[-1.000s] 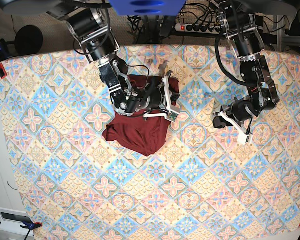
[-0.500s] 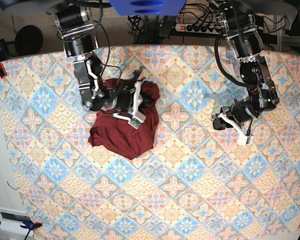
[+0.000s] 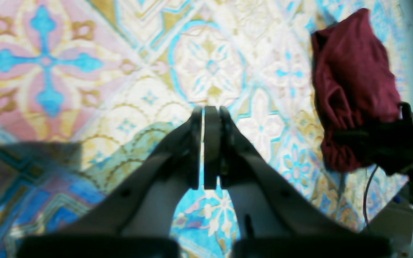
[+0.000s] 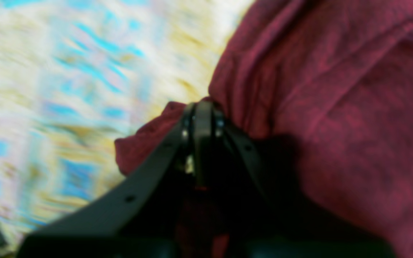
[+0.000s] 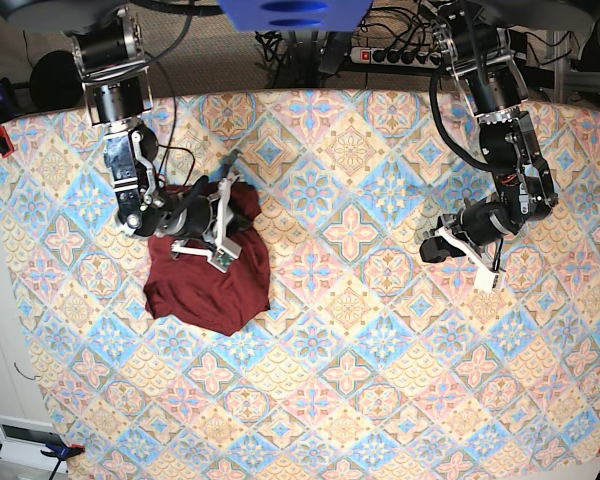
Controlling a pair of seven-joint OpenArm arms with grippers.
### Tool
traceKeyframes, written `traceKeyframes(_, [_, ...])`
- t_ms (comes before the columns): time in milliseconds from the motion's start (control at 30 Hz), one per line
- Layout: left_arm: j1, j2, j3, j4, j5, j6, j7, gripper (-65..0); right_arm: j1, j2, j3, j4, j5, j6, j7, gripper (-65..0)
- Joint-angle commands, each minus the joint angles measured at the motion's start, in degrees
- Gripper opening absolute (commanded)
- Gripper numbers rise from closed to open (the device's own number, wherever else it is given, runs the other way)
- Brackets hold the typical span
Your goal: Layout the t-shirt on the table in an organized manner, then fold the t-shirt properly
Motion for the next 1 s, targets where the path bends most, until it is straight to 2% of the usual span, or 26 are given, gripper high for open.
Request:
traceKeyframes(0, [-1.1,-0.8,0.0,1.0,-1.4,-0.4,-0.8,-65.0,0.7,1.3,0.4,0.4,-4.6,-1.3,-4.4,-65.0])
traceKeyframes(167, [-1.0,-0.8,0.1,1.0,-1.6,-0.4,-0.7,-65.0,0.9,1.4,0.4,1.8,-4.4,-1.3,-4.5,-65.0])
traceKeyframes(400, [0.8,-0.8,0.2,1.1,-1.7,-0.4,-0.6,-65.0,0.6,1.4,0.4,10.8,-4.5,-1.5,-4.9,-65.0])
traceKeyframes(567, [1.3,-0.8,0.3,1.1,-1.7,-0.4,-0.7,-65.0,-0.4,-0.4,0.5,17.0,-4.5,-1.6,-7.8,-65.0])
traceKeyframes(667, [1.9,-0.8,0.3,1.1,-1.7,-0.4,-0.7,-65.0,-2.3,-1.9,4.0,19.2,-4.5,-1.6,-7.9,-65.0])
traceKeyframes(800, [2.6,-0.9,0.1,1.5,-1.7,-0.4,-0.7,-65.0,-7.2,-2.2,8.1,24.2,-4.5,-1.6,-7.4,-65.0])
traceKeyframes(967, [6.2,-1.8,0.3,9.5,-1.7,-0.4,-0.8,-65.0,-13.0,-2.2,15.4,30.8,-4.2,-1.6,-7.3,-65.0])
